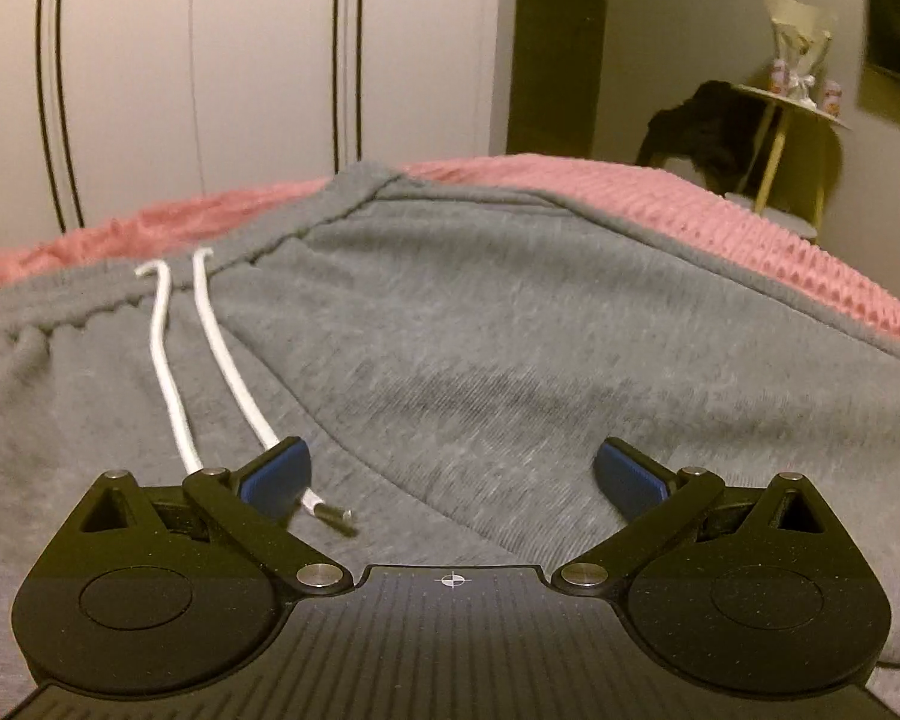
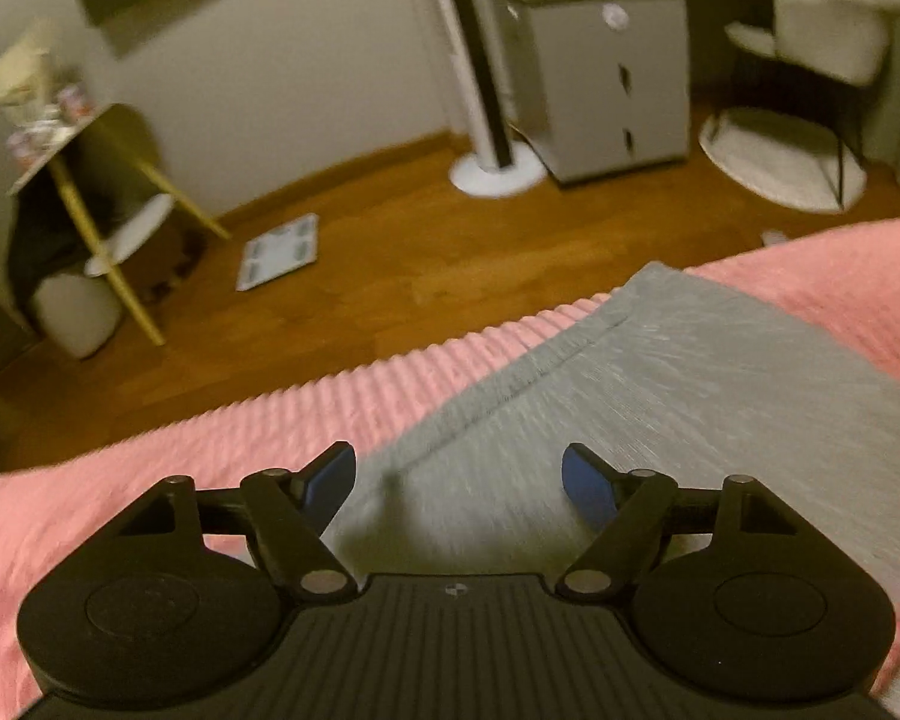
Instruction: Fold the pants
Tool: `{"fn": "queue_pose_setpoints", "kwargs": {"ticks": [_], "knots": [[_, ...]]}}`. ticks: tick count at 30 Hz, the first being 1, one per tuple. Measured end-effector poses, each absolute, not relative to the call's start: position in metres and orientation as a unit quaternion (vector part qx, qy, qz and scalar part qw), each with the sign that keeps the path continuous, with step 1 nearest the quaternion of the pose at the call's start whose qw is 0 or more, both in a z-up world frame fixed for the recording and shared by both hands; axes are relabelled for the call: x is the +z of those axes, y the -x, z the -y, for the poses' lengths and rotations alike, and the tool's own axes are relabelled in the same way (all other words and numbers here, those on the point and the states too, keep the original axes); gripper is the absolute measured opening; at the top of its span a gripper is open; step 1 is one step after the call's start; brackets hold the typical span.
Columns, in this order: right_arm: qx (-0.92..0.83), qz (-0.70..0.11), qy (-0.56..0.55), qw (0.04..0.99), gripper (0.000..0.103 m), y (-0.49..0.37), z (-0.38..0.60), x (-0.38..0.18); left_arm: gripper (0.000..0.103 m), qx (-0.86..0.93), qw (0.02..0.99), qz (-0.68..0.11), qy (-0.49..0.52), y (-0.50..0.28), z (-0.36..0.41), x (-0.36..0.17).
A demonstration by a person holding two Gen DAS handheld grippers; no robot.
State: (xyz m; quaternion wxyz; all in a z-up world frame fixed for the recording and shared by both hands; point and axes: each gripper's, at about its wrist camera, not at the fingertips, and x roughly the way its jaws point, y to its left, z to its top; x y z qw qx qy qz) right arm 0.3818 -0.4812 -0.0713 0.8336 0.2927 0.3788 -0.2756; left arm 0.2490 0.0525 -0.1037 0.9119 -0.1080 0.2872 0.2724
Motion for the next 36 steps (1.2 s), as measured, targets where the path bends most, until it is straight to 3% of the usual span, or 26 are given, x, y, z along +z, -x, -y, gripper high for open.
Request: {"fn": "queue_pose_setpoints", "kwargs": {"ticks": [8, 11, 13, 14, 18, 23, 27, 29, 32, 36], "knots": [[-0.344, -0.390, -0.294, 0.802, 0.065, -0.420, 0.500, -0.107, 0.103, 0.265, 0.912, -0.285, 0.130, -0.249, -0.060, -0.111], [-0.357, -0.383, -0.273, 0.807, 0.041, -0.414, 0.498, -0.112, 0.103, 0.264, 0.912, -0.285, 0.132, -0.248, -0.061, -0.111], [-0.346, -0.370, -0.282, 0.815, 0.011, -0.404, 0.503, -0.110, 0.103, 0.262, 0.912, -0.285, 0.135, -0.249, -0.062, -0.111], [-0.333, -0.360, -0.299, 0.818, 0.008, -0.394, 0.505, -0.108, 0.103, 0.261, 0.912, -0.286, 0.136, -0.249, -0.062, -0.111], [-0.284, -0.256, -0.337, 0.861, 0.006, -0.315, 0.504, -0.076, 0.103, 0.258, 0.912, -0.287, 0.141, -0.249, -0.064, -0.110], [-0.261, -0.126, -0.378, 0.879, 0.002, -0.143, 0.473, -0.066, 0.103, 0.265, 0.912, -0.289, 0.117, -0.252, -0.056, -0.110], [-0.296, -0.162, -0.360, 0.870, 0.002, -0.060, 0.452, -0.108, 0.103, 0.249, 0.915, -0.287, 0.133, -0.248, -0.061, -0.108], [-0.301, -0.191, -0.415, 0.837, 0.003, -0.044, 0.466, -0.130, 0.103, 0.239, 0.918, -0.285, 0.139, -0.246, -0.062, -0.107], [-0.256, -0.154, -0.493, 0.817, 0.007, -0.032, 0.482, -0.136, 0.103, 0.218, 0.923, -0.281, 0.150, -0.240, -0.063, -0.101], [-0.224, -0.139, -0.537, 0.801, 0.025, -0.039, 0.490, -0.147, 0.103, 0.179, 0.930, -0.266, 0.180, -0.230, -0.061, -0.093]]}}
